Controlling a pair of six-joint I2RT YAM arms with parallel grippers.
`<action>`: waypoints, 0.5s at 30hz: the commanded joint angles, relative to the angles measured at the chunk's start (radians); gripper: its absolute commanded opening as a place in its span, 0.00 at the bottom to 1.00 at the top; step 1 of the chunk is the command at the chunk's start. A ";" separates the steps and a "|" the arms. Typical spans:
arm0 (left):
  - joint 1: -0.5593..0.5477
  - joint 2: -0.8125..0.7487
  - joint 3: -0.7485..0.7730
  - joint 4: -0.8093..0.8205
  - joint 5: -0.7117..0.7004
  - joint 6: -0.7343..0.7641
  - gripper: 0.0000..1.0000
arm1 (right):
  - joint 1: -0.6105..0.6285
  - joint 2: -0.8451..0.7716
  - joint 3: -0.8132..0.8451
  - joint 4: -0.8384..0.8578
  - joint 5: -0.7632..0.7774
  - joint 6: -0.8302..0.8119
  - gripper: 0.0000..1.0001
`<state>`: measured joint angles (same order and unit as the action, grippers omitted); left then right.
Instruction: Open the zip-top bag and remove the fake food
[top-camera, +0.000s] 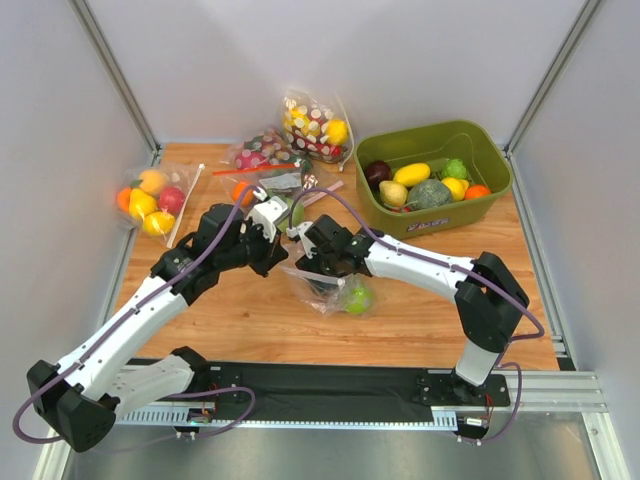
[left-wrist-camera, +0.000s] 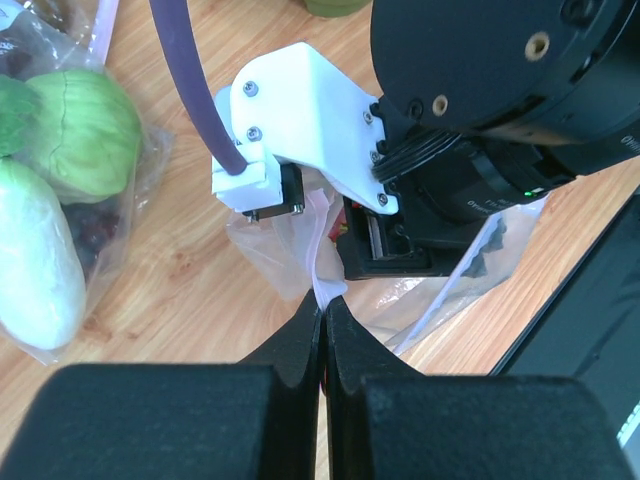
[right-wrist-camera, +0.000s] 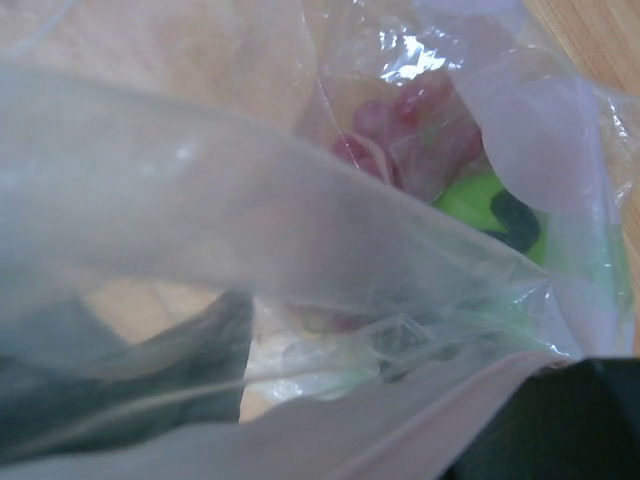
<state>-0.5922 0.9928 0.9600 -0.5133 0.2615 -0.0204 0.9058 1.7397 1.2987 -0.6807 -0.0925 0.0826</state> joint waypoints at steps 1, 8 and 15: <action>0.003 -0.003 0.014 0.045 0.001 0.007 0.00 | -0.004 -0.005 -0.074 0.078 0.066 0.009 0.52; -0.006 0.029 0.019 0.033 0.007 0.004 0.00 | -0.001 0.018 -0.154 0.190 0.091 0.039 0.49; -0.009 0.033 0.019 0.030 -0.004 0.008 0.00 | 0.001 0.055 -0.159 0.159 0.134 0.022 0.22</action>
<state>-0.6025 1.0393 0.9600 -0.5159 0.2764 -0.0208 0.9096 1.7653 1.1618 -0.4709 -0.0196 0.1066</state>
